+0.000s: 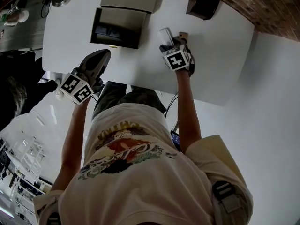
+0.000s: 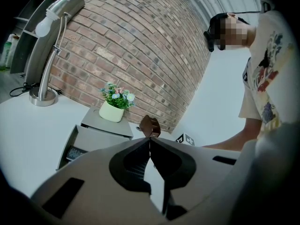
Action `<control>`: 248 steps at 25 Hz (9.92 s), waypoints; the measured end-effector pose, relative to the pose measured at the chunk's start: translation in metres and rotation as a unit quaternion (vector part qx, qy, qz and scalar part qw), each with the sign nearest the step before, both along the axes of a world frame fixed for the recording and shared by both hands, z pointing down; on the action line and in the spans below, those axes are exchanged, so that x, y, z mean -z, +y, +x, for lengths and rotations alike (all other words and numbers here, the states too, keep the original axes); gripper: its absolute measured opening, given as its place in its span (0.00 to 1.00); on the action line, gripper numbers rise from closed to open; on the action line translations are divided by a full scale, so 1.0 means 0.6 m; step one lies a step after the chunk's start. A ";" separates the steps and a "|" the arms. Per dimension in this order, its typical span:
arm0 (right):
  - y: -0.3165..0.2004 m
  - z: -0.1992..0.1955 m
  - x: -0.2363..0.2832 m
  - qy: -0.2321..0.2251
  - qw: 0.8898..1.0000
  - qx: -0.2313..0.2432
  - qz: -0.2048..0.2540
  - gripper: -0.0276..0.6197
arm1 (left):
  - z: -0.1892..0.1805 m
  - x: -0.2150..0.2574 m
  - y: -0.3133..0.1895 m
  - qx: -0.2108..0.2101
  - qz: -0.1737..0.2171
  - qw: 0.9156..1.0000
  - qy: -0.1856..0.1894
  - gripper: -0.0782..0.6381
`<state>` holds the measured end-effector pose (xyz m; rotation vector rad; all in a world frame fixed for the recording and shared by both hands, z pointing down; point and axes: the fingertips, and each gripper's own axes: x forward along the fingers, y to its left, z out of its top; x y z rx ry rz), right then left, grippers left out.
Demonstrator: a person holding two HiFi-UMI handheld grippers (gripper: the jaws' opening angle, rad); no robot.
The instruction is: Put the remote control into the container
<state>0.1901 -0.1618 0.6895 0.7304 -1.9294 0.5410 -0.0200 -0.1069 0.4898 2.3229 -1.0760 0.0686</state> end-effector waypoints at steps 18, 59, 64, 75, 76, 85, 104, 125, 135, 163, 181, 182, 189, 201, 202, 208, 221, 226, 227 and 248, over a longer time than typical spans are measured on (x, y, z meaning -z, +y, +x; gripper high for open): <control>-0.011 0.007 0.007 -0.010 0.998 -0.062 0.024 0.41 | -0.005 0.014 0.028 0.012 0.012 1.000 0.006 0.12; 0.018 -0.152 0.197 -0.037 0.993 -0.076 0.079 0.41 | -0.150 0.077 0.019 -0.037 0.068 0.996 0.045 0.12; 0.010 -0.193 0.207 -0.032 0.994 -0.062 0.083 0.41 | -0.181 0.076 0.010 -0.037 0.077 0.995 0.050 0.12; -0.021 -0.287 0.189 -0.021 0.997 -0.009 0.068 0.41 | -0.262 0.061 0.000 -0.011 0.076 0.995 0.057 0.12; -0.023 -0.295 0.185 -0.019 0.998 -0.002 0.065 0.41 | -0.270 0.058 0.000 -0.006 0.075 0.996 0.058 0.12; -0.058 -0.369 0.132 0.011 0.997 0.075 0.025 0.41 | -0.351 0.023 0.004 0.043 0.044 0.996 0.058 0.12; -0.110 -0.430 0.048 0.106 0.964 0.244 -0.020 0.41 | -0.406 -0.020 0.024 0.089 0.030 0.993 0.069 0.12; -0.123 -0.438 0.069 0.101 0.960 0.262 0.011 0.41 | -0.414 -0.017 0.044 0.097 0.032 0.992 0.074 0.12; -0.101 -0.427 0.099 0.083 0.966 0.245 0.018 0.40 | -0.408 -0.001 0.033 0.065 0.049 0.993 0.085 0.12; 0.035 -0.358 0.304 -0.120 0.984 0.045 0.125 0.06 | -0.221 0.063 -0.045 -0.100 0.084 0.991 0.017 0.12; 0.094 -0.167 0.305 -0.121 0.979 -0.071 0.150 0.06 | -0.061 0.049 -0.020 -0.166 0.066 0.983 -0.038 0.12; 0.097 -0.156 0.302 -0.121 0.979 -0.075 0.148 0.06 | -0.052 0.048 -0.018 -0.169 0.066 0.983 -0.040 0.12; 0.113 -0.082 0.269 -0.121 0.979 -0.098 0.130 0.06 | 0.004 0.036 -0.005 -0.175 0.053 0.982 -0.046 0.12; 0.098 0.027 0.200 -0.118 0.978 -0.142 0.093 0.10 | 0.041 0.009 0.013 -0.150 0.013 0.987 -0.059 0.12; 0.096 0.036 0.192 -0.117 0.978 -0.145 0.092 0.11 | 0.042 0.006 0.016 -0.147 0.010 0.987 -0.061 0.12; 0.078 0.085 0.142 -0.103 0.978 -0.167 0.075 0.26 | 0.043 -0.019 0.029 -0.121 -0.016 0.990 -0.067 0.12; 0.044 0.136 0.054 -0.061 0.978 -0.191 0.059 0.49 | 0.056 -0.039 0.052 -0.078 -0.046 0.993 -0.077 0.12; 0.034 0.133 0.039 -0.054 0.978 -0.196 0.044 0.51 | 0.042 -0.052 0.061 -0.073 -0.058 0.993 -0.077 0.12; 0.035 0.132 0.037 -0.051 0.979 -0.196 0.039 0.51 | 0.041 -0.054 0.061 -0.072 -0.059 0.993 -0.077 0.12; 0.043 0.135 0.010 -0.019 0.981 -0.194 0.014 0.51 | 0.022 -0.051 0.087 -0.060 -0.062 0.993 -0.079 0.12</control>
